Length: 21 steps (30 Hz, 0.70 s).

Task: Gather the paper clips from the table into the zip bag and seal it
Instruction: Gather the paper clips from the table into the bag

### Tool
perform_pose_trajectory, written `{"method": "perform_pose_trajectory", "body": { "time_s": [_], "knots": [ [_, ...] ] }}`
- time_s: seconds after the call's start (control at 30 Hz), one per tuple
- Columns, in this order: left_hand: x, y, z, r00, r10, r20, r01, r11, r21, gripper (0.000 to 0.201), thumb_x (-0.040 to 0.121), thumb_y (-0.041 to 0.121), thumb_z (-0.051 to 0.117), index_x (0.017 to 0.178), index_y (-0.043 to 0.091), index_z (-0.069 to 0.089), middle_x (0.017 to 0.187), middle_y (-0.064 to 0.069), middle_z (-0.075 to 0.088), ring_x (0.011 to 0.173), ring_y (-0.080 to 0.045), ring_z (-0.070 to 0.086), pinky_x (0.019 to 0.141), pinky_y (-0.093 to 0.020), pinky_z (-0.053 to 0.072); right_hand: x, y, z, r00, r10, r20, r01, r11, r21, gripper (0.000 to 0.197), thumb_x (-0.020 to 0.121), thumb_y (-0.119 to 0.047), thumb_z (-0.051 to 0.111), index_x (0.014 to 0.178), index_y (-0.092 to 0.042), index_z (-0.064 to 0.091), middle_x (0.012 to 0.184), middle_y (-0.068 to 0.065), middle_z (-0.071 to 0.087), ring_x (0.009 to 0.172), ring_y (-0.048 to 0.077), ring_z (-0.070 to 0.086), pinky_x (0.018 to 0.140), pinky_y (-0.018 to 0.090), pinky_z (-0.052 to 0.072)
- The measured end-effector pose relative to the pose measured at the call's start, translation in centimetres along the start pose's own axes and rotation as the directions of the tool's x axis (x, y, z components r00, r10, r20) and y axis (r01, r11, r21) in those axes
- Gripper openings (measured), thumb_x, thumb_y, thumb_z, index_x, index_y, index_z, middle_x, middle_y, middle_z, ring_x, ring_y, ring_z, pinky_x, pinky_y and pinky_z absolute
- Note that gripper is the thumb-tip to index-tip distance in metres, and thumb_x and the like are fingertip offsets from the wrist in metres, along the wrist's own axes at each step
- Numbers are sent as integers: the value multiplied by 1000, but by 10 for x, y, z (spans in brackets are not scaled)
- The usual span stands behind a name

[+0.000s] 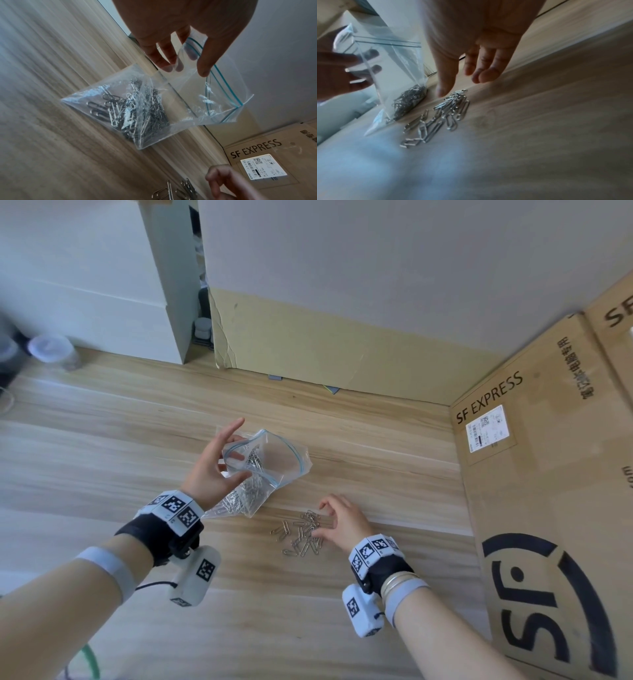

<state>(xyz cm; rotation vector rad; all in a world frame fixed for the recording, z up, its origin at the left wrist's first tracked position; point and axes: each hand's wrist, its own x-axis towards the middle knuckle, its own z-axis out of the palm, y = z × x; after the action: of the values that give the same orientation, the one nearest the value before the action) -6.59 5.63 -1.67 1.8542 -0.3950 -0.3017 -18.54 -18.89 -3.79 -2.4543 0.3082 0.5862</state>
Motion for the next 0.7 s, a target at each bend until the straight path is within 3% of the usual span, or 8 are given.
{"method": "perform_pose_trajectory", "body": {
  "time_s": [0.1,0.17,0.27,0.37,0.47,0.7],
  "knots": [
    [-1,0,-1,1000,-2,-5,2,1000,6,96,72,3,71,119,71,21,114,20,46,88,7,57,74,-16,44,0,5,1,989,-21,146,36,994,-100,88,55,-34,84,128,-39,36,130,-6,35,110,11,43,97,36,43],
    [-1,0,0,1000,-1,-9,1,1000,9,96,72,3,71,119,70,21,113,20,46,88,7,57,74,-16,44,0,9,7,982,-48,185,77,985,-155,92,55,-34,84,133,-38,34,134,-6,34,119,13,41,98,38,43],
    [-1,0,0,1000,-4,-11,5,1000,19,97,72,3,71,119,71,20,113,16,48,88,6,57,72,-13,45,2,8,13,985,-91,150,109,987,-120,71,64,-30,79,126,-32,46,129,-6,42,116,12,46,95,33,43],
    [-1,0,1,1000,-10,-10,11,1000,23,96,72,3,70,118,71,20,114,10,49,90,1,58,71,-13,45,4,5,15,985,-143,101,153,984,-94,42,72,-27,73,111,-23,58,119,-3,51,102,13,51,84,27,42],
    [-1,-1,0,1000,-6,-10,6,1000,23,96,72,3,71,118,71,20,113,18,47,88,7,57,72,-13,43,6,3,16,983,-175,56,179,980,-83,27,78,-25,69,103,-18,62,113,1,57,87,9,48,76,24,39],
    [-1,1,1,1000,-5,-4,5,1000,30,97,72,3,71,120,69,20,113,23,44,90,7,57,73,-13,45,10,-2,13,974,-206,99,218,967,-134,12,83,-18,62,91,-10,62,102,6,60,93,25,57,77,27,42]
  ]
}}
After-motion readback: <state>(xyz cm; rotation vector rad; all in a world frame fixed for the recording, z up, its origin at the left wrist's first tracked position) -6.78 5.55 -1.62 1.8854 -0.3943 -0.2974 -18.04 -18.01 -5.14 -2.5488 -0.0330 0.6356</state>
